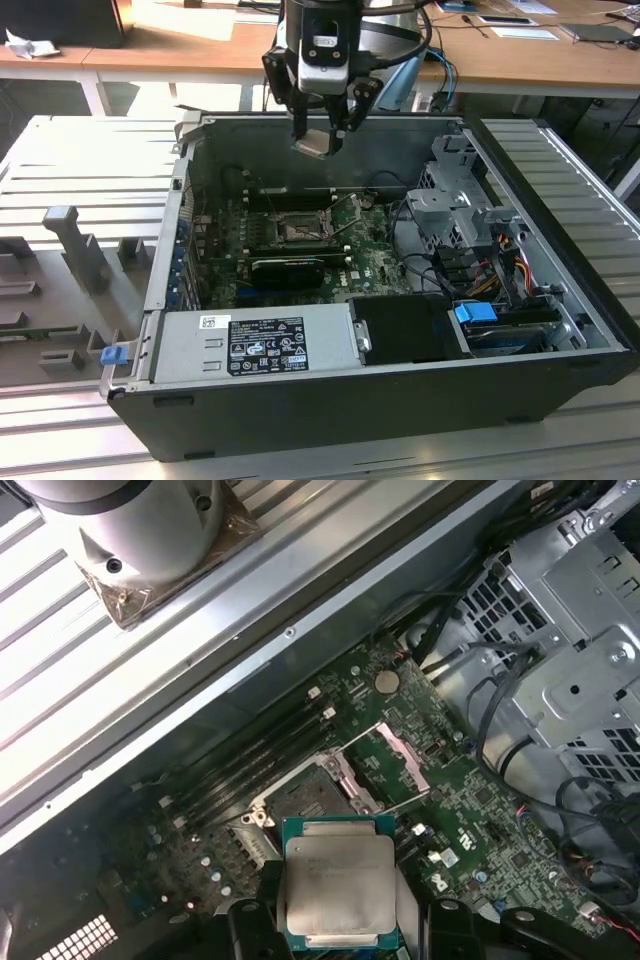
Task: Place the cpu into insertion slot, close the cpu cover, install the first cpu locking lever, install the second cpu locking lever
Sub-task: 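Place the cpu into insertion slot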
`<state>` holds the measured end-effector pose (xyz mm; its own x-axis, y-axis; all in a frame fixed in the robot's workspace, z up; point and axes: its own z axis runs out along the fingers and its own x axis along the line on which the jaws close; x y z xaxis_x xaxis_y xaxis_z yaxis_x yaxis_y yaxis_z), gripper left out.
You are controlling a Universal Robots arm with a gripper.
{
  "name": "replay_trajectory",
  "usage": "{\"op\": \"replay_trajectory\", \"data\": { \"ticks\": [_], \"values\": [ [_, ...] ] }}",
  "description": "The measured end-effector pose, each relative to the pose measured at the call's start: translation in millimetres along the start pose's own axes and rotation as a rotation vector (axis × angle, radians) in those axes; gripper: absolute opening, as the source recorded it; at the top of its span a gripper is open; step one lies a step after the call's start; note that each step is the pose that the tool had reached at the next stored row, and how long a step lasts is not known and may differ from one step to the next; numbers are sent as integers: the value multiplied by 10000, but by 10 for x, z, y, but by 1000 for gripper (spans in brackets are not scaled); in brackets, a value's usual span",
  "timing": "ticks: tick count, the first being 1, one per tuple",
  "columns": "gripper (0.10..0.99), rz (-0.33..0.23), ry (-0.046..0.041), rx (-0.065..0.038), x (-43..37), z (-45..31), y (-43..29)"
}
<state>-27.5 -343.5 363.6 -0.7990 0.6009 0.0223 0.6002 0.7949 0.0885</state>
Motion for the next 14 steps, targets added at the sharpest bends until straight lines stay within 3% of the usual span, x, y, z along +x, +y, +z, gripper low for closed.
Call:
{"op": "replay_trajectory", "data": {
  "ticks": [5, 7, 14],
  "values": [
    [529, 631, -56, -14, 0, 2, 0],
    [529, 1194, -106, -27, 0, 4, 0],
    [529, 1878, -167, -42, 3, 3, -2]
  ]
}}
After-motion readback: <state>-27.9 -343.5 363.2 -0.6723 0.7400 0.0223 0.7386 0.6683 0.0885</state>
